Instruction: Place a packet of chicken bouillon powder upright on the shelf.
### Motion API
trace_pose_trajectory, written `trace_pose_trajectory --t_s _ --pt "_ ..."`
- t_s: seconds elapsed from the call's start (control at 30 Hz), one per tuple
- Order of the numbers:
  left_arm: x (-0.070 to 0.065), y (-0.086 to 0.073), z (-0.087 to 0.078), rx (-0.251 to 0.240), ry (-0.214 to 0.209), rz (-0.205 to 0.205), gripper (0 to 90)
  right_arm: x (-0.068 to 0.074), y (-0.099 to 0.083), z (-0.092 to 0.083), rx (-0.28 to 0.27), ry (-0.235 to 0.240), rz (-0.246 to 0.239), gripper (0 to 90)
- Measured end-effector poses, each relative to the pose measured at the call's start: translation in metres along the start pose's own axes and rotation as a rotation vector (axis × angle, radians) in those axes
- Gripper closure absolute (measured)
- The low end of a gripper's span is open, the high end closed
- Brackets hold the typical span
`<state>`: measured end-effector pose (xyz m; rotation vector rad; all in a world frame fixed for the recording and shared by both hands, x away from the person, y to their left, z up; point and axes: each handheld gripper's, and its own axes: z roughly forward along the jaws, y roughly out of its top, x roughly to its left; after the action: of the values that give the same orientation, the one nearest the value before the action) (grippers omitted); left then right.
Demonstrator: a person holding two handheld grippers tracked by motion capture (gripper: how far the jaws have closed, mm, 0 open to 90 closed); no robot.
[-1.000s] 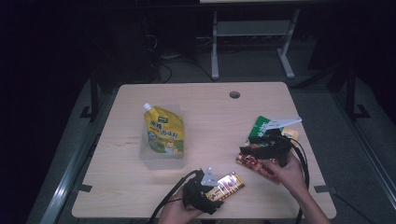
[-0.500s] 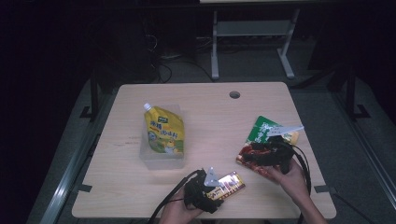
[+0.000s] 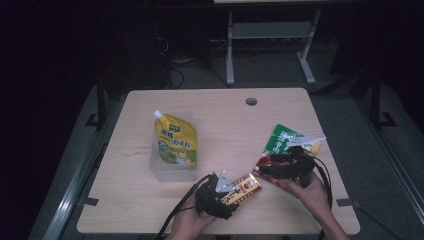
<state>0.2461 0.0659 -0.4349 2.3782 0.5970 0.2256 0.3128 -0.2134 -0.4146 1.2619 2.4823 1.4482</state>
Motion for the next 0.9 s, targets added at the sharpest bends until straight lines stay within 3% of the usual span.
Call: trace_pose_trajectory --t_s 0.23,0.5,0.9 --pt "0.011 0.014 -0.010 -0.060 0.045 -0.032 31.9 -0.002 0.002 0.000 -0.024 0.021 0.034 21.1" --pt "0.020 0.029 -0.019 -0.112 0.101 -0.053 31.9 -0.003 0.010 0.003 -0.034 0.081 0.090 20.7" --pt "0.024 0.039 -0.020 -0.160 0.131 -0.093 31.9 -0.004 0.014 0.016 -0.058 0.160 0.154 26.0"
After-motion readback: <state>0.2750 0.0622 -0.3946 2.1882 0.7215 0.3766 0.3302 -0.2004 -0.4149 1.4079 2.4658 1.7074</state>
